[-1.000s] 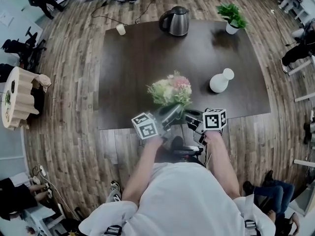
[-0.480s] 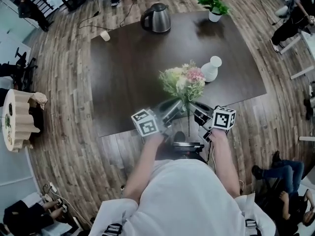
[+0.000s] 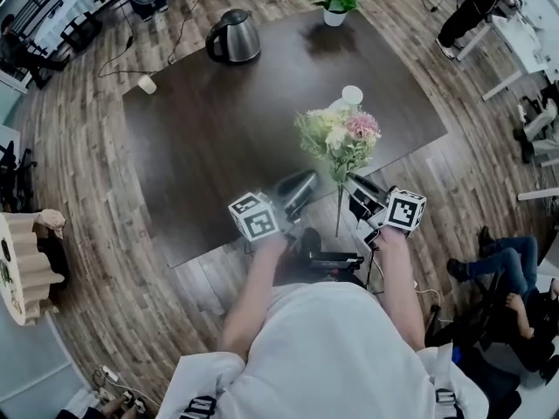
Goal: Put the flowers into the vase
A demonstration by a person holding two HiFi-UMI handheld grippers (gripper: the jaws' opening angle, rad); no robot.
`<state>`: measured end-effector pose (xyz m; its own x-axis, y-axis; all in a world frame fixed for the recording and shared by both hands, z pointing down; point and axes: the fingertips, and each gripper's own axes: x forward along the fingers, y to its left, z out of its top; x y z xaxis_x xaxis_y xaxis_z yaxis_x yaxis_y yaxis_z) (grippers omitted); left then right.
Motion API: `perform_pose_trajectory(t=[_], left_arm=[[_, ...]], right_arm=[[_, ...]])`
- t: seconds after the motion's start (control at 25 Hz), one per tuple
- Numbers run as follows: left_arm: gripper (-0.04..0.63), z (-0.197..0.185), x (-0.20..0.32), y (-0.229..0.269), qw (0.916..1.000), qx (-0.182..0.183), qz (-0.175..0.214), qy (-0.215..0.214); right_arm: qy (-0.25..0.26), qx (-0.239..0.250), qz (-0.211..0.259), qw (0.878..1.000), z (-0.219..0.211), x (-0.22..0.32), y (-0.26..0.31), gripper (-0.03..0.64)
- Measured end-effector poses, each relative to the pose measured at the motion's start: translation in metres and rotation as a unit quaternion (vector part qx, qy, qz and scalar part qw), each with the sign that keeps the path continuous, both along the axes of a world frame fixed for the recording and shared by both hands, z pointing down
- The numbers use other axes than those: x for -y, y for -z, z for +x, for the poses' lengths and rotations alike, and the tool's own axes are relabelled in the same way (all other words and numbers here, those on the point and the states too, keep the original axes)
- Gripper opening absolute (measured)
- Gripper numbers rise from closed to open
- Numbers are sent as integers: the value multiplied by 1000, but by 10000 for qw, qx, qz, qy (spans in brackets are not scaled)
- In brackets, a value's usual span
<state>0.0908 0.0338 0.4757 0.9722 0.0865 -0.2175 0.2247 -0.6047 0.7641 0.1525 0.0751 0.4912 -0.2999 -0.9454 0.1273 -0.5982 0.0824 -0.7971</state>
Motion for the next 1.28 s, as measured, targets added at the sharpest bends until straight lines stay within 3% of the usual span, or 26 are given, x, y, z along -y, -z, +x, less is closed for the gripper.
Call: perform_pose_trajectory(t=[0.24, 0.64, 0.84, 1.28], left_arm=[[15, 16, -3, -4, 9997, -35, -35, -242], [15, 49, -6, -5, 9992, 35, 53, -384], [15, 79, -3, -10, 9996, 113, 73, -238], [15, 159, -9, -8, 9992, 228, 90, 324]], right_arm=[[-754, 59, 361, 9965, 28, -23, 17, 40], [-1825, 158, 860, 9793, 103, -43, 34, 40], [-1907, 126, 1031, 9761, 141, -40, 39, 40], [-1547, 116, 1274, 9796, 244, -19, 56, 40]])
